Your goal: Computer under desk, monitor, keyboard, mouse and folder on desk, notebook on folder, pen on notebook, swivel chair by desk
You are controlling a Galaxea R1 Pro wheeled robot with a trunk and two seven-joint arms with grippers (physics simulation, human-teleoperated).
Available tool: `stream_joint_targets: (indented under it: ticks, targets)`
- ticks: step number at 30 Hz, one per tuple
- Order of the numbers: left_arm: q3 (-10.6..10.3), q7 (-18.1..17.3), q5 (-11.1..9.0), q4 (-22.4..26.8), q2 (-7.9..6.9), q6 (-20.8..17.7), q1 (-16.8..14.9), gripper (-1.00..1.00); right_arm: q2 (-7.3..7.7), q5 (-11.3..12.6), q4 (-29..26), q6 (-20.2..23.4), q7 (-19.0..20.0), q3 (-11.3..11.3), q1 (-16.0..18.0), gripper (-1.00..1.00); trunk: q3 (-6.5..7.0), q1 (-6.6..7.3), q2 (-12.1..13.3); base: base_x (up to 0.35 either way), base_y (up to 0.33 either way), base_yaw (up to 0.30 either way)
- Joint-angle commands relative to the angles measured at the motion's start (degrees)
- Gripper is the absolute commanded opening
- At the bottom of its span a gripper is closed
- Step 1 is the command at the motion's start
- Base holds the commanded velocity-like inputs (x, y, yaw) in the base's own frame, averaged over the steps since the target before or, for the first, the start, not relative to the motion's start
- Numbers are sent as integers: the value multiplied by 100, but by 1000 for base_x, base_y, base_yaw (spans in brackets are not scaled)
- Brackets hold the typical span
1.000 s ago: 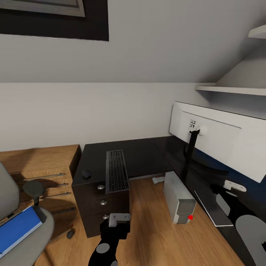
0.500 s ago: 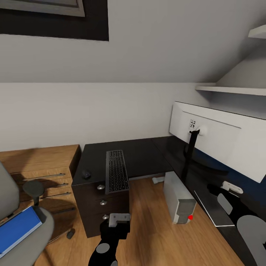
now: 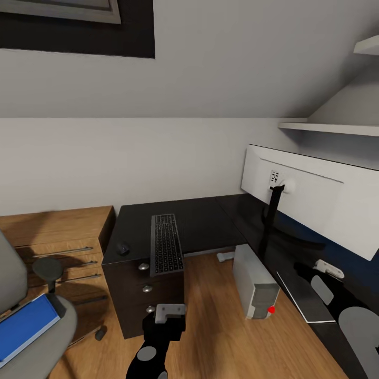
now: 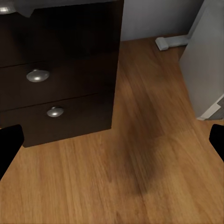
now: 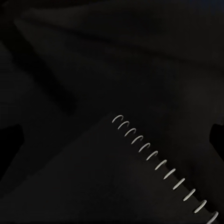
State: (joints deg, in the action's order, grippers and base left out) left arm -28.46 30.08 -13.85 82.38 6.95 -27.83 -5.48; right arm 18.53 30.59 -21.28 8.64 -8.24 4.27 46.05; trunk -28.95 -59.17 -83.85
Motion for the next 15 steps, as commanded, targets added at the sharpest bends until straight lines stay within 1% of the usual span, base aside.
stream_joint_targets:
  ticks: [1, 8, 15]
  targets:
    - [-11, 56, -57, 6, -1, -12, -6, 100, 8, 97, -1, 36, -22, 4, 1, 100, -6, 0, -3, 0, 0, 0]
    - [-11, 52, -61, 6, -1, -12, -6, 100, 86, 391, 66, 69, -12, 2, 1, 100, -6, 0, -3, 0, 0, 0]
    - [-11, 44, -65, 6, -7, -12, -6, 100, 118, 520, 78, 76, -11, 3, 1, 100, -6, 0, -3, 0, 0, 0]
